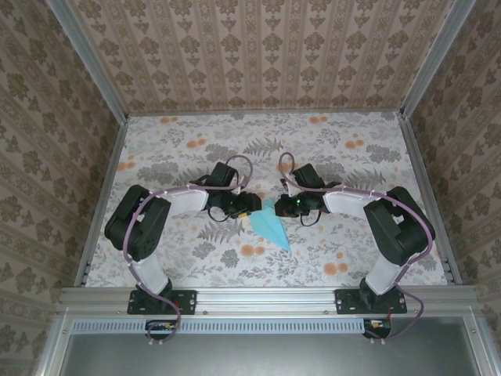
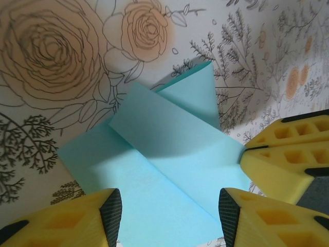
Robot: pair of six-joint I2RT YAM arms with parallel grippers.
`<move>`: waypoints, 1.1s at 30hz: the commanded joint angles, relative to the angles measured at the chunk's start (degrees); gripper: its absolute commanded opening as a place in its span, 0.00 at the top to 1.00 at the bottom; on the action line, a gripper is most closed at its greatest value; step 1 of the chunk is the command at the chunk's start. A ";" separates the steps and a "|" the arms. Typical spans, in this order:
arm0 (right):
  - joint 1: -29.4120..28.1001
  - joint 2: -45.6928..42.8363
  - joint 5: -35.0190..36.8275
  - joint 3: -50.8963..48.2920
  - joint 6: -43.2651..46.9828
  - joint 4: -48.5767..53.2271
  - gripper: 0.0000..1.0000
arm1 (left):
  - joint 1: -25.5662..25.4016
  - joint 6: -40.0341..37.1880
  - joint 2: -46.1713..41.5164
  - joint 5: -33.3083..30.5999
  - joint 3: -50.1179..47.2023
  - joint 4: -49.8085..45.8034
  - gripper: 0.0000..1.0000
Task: Fold a paper plane with a square sheet of paper (fold left side to right side)
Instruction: Turn over the paper at the center of the table.
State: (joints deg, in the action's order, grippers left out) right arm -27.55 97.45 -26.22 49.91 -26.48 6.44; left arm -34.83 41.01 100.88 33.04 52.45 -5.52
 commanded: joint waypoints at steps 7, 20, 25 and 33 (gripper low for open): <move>0.83 -2.89 2.24 -0.76 0.31 1.32 0.92 | -1.64 1.15 3.95 1.58 3.32 1.26 0.44; 3.40 -3.32 -1.52 -3.86 -3.69 -3.20 0.92 | -1.95 1.84 6.86 2.55 5.92 3.85 0.44; 6.02 -3.58 -7.60 -7.46 -7.52 -11.15 0.92 | -1.85 2.50 5.57 2.74 5.59 5.71 0.43; 7.56 -2.01 -10.83 -9.19 -8.74 -14.34 0.92 | -1.56 3.15 6.07 3.44 6.09 7.32 0.41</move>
State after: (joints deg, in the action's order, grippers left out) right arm -20.32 95.57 -34.37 41.56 -33.95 -5.21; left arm -36.36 42.74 106.78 35.29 57.25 0.01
